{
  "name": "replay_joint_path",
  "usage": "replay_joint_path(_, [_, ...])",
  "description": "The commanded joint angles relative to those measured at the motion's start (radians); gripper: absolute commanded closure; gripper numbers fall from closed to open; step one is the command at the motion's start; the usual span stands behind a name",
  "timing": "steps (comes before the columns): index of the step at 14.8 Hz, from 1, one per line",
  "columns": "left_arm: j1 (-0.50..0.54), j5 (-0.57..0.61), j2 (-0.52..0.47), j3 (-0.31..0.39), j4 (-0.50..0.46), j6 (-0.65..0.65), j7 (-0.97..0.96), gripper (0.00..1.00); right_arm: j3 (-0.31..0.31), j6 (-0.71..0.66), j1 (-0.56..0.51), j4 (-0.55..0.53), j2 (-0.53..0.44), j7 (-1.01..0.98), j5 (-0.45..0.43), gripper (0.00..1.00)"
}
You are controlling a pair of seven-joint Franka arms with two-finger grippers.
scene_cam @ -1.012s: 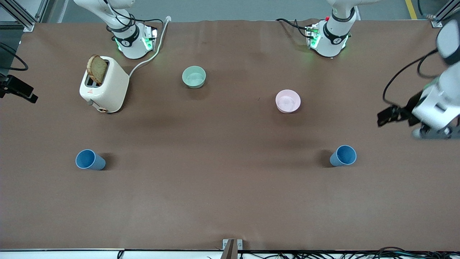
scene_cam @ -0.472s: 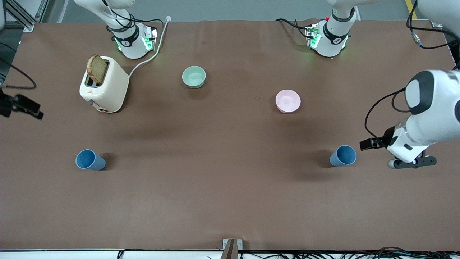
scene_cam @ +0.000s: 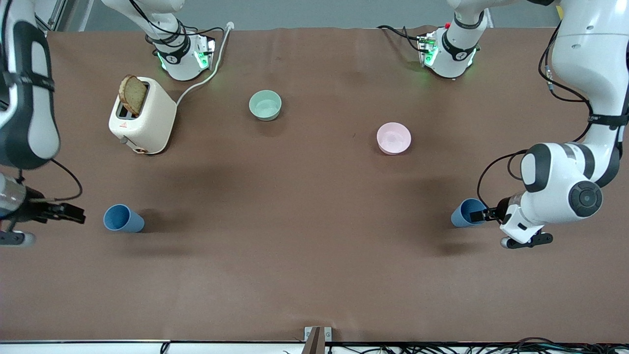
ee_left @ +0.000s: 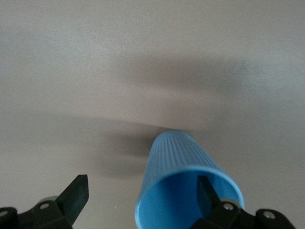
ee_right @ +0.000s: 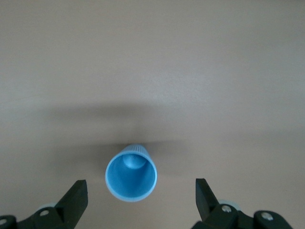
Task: Stack blue cups with both arms
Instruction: 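Close the left gripper and the right gripper around the blue cups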
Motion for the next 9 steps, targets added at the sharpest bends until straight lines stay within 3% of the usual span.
replay_joint_path(1, [0.000, 0.016, 0.018, -0.005, 0.016, 0.010, -0.019, 0.18, -0.001, 0.040, -0.003, -0.030, 0.025, -0.012, -0.003, 0.00])
replay_joint_path(4, [-0.005, 0.015, 0.021, -0.005, 0.010, 0.004, -0.023, 0.75, -0.010, 0.104, -0.015, -0.115, 0.022, -0.084, -0.003, 0.00])
replay_joint_path(5, [-0.002, 0.013, 0.021, -0.004, 0.010, 0.002, -0.025, 0.86, -0.017, 0.133, -0.016, -0.141, 0.022, -0.089, -0.003, 0.00])
replay_joint_path(7, [0.003, 0.013, 0.021, -0.005, 0.010, 0.001, -0.017, 0.98, -0.017, 0.196, -0.016, -0.197, 0.022, -0.089, -0.003, 0.00])
replay_joint_path(9, [0.002, 0.013, 0.021, -0.005, 0.010, -0.001, -0.020, 1.00, -0.017, 0.237, -0.016, -0.225, 0.025, -0.089, -0.003, 0.00])
